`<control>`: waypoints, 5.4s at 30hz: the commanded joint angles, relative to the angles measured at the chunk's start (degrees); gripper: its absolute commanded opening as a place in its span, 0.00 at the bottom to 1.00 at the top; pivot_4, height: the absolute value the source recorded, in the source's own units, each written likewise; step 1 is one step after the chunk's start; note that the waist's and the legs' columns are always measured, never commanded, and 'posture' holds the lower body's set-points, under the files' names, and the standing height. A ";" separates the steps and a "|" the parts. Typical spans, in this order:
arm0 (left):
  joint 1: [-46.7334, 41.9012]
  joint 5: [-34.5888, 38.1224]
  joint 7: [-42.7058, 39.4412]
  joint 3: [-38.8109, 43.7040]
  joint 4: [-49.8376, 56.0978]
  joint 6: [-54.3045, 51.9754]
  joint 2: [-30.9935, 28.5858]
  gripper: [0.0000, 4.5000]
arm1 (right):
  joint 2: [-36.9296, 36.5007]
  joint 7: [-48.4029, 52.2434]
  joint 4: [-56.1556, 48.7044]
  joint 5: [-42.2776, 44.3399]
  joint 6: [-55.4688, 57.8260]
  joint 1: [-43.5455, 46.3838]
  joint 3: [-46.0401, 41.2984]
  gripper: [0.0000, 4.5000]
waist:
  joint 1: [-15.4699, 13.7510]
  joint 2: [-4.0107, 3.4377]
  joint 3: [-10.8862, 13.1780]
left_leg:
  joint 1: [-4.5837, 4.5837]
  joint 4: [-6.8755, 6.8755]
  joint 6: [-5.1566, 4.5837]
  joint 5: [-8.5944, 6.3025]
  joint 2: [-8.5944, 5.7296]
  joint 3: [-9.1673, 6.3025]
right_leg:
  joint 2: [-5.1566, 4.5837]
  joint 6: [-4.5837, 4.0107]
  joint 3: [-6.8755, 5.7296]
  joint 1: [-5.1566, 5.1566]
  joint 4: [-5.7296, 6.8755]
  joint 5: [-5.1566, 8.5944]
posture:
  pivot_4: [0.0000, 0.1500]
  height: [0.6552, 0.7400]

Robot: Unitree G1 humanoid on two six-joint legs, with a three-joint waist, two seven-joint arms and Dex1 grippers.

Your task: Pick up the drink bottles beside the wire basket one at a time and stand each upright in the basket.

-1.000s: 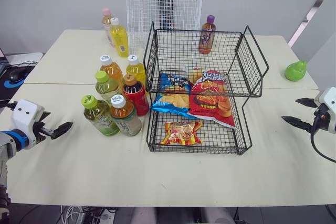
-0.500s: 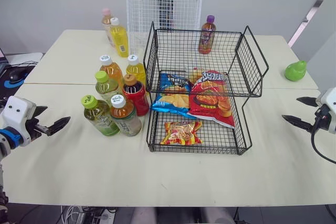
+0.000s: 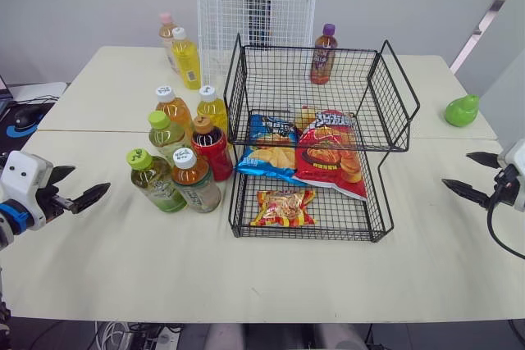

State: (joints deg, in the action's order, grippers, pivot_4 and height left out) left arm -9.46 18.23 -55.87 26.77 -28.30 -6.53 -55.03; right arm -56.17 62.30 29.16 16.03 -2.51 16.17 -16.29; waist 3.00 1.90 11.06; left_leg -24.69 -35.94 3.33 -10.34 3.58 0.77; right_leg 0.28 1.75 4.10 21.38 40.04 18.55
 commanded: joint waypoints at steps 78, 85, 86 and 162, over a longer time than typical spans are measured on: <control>8.80 12.69 48.51 -2.04 70.77 -36.42 24.58 0.37 | 10.41 10.31 -43.66 28.46 34.30 29.47 13.05 1.00 | -1.18 0.16 -0.01 | -0.07 -0.10 -0.04 -0.01 -0.02 -0.29 | 0.10 -0.05 -0.10 -0.06 -0.05 -0.03 | 1.00 0.95; 10.25 14.53 45.61 1.99 72.41 -35.48 23.36 0.31 | 10.57 10.45 -43.57 28.12 33.60 29.10 13.04 1.00 | -1.11 0.16 -0.01 | -0.07 -0.10 -0.04 -0.02 -0.01 -0.28 | 0.11 -0.05 -0.10 -0.05 -0.05 -0.03 | 1.00 0.95; 10.25 15.95 43.44 3.78 72.34 -35.16 21.95 0.31 | 10.55 10.43 -43.70 28.32 33.70 29.06 12.92 1.00 | -1.09 0.16 -0.01 | -0.08 -0.10 -0.03 -0.02 0.00 -0.27 | 0.11 -0.05 -0.08 -0.04 -0.06 -0.03 | 1.00 0.95; -96.14 -8.16 2.95 -20.88 -44.50 -0.20 49.62 0.72 | 2.24 -37.50 -75.52 41.29 44.27 -7.43 -21.53 1.00 | -1.33 0.28 0.41 | -1.20 -0.15 0.01 0.02 -0.18 -0.40 | 0.22 -0.06 -0.21 0.87 -0.04 0.02 | 1.00 0.95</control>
State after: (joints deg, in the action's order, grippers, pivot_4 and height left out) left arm -103.13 9.72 -51.79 4.94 -74.95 -6.93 -4.52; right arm -53.39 25.22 -45.94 57.47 43.14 7.96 -36.87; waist 1.67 2.18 11.47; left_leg -25.88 -36.09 3.33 -10.32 3.40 0.37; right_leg 0.50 1.68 3.89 22.24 40.01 18.57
